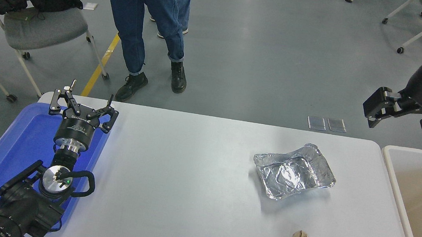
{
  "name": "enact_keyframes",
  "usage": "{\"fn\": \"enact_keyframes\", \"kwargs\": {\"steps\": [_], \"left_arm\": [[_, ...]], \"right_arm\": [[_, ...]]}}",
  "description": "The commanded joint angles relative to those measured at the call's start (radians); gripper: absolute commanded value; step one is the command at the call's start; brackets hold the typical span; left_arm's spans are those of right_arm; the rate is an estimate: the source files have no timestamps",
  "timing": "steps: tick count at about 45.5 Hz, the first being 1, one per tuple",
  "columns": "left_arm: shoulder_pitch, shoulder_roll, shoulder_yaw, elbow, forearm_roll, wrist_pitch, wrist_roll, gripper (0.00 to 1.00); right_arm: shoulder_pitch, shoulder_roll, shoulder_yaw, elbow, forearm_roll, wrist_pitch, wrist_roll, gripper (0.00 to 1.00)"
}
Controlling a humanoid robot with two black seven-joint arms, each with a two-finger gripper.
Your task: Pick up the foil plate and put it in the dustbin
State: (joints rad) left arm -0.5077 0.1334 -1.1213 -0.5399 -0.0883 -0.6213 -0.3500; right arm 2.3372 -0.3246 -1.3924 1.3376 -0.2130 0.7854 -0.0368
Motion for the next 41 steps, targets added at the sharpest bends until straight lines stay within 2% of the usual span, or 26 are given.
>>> {"fn": "enact_keyframes", "kwargs": {"steps": [1,41], "left_arm": [[0.001,0.0,0.0,0.0,-0.001,0.0,0.0,1.0],[0.001,0.0,0.0,0.0,0.001,0.0,0.0,1.0]], "right_arm": [[-0.001,-0.004,0.001,0.0,0.0,0.0,0.0,1.0],[-0.016,-0.01,0.009,0.0,0.012,0.0,0.0,1.0]]}}
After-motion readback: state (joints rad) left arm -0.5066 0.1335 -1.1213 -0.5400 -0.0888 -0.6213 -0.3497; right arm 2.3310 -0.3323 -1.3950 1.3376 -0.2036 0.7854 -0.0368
